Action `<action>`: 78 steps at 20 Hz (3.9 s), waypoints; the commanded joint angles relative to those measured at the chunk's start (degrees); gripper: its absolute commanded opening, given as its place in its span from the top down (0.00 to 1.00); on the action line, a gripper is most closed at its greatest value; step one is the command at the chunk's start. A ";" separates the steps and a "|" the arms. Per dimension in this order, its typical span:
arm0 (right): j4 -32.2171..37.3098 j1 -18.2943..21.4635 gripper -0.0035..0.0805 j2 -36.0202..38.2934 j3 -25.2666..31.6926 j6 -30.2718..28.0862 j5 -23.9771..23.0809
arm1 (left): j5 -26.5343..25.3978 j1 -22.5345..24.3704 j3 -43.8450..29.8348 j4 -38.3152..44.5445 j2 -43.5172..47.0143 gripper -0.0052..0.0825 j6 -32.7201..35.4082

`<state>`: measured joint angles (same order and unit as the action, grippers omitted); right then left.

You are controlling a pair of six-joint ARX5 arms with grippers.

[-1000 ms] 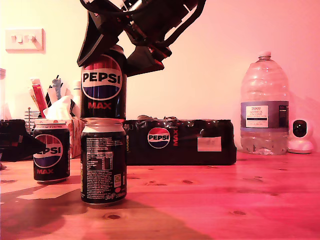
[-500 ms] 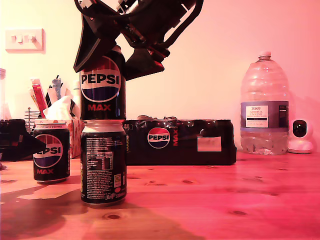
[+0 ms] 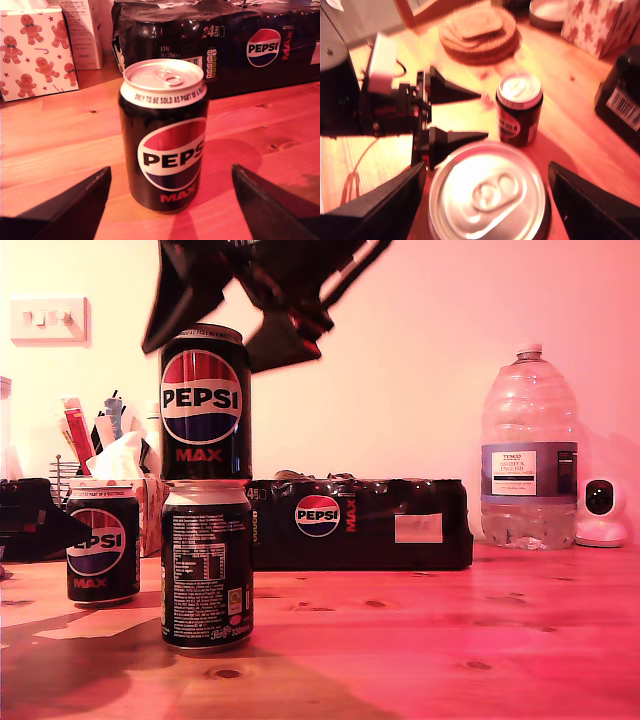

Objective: Stack up the Pepsi cans on top of each other

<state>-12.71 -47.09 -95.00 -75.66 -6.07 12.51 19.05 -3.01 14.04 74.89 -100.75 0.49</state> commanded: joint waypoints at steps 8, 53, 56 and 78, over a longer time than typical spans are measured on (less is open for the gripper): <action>-0.70 -0.35 0.12 3.65 -2.27 0.11 -0.04 | 0.17 -0.17 0.26 0.66 -0.90 0.15 -0.02; -34.05 3.02 0.12 25.53 -12.33 -2.86 -13.11 | -2.99 -3.50 17.70 -14.43 -7.80 0.05 2.99; -38.32 3.02 0.18 25.53 -12.33 -1.84 -13.09 | -2.99 -3.50 17.70 -14.45 -7.80 0.05 2.99; 9.29 19.30 0.97 32.02 31.32 -0.96 -6.45 | -2.82 -3.50 17.70 -14.56 -7.80 0.06 3.04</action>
<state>-6.92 -28.32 -64.95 -47.27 -7.53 5.54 16.19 -6.37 31.92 60.01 -108.12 3.22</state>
